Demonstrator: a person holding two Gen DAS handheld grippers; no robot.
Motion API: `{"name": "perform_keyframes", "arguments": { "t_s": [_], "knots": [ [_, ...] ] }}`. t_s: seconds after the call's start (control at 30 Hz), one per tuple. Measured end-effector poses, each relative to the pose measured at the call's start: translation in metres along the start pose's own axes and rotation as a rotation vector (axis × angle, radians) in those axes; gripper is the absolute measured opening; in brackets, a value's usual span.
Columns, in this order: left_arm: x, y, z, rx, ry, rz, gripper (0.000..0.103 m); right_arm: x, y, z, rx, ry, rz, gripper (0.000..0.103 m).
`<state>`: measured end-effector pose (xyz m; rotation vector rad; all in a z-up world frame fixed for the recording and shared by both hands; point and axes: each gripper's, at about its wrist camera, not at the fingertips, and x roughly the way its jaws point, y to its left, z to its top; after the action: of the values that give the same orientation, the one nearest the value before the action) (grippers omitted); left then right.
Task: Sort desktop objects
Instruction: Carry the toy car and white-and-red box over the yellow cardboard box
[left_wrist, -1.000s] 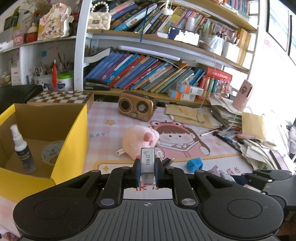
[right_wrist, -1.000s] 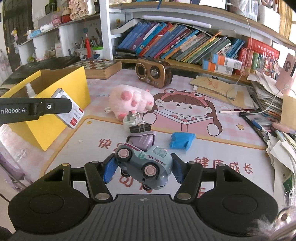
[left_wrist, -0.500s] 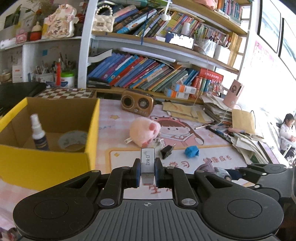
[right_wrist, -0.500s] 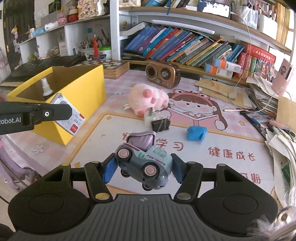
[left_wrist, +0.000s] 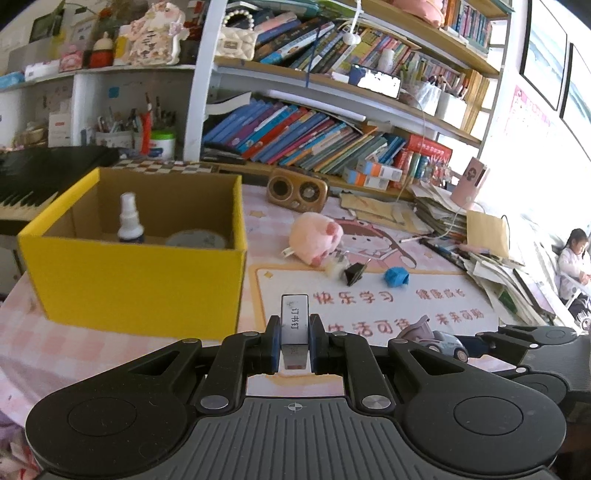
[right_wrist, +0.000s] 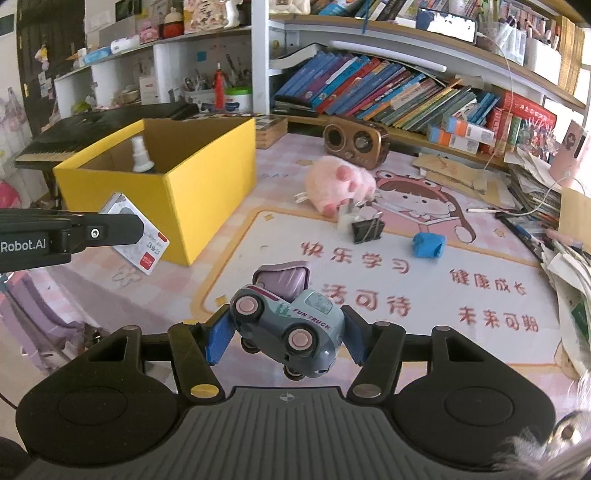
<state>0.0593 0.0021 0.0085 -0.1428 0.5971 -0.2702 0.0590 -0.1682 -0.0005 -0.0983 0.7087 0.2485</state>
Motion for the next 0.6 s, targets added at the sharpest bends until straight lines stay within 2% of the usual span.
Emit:
{"name": "perform_keyframes", "arguments": {
  "t_s": [0.6],
  "knots": [
    [-0.048, 0.041, -0.024, -0.037, -0.013, 0.036, 0.014, -0.016, 0.062, -0.018, -0.025, 0.013, 0.042, 0.058]
  ]
}}
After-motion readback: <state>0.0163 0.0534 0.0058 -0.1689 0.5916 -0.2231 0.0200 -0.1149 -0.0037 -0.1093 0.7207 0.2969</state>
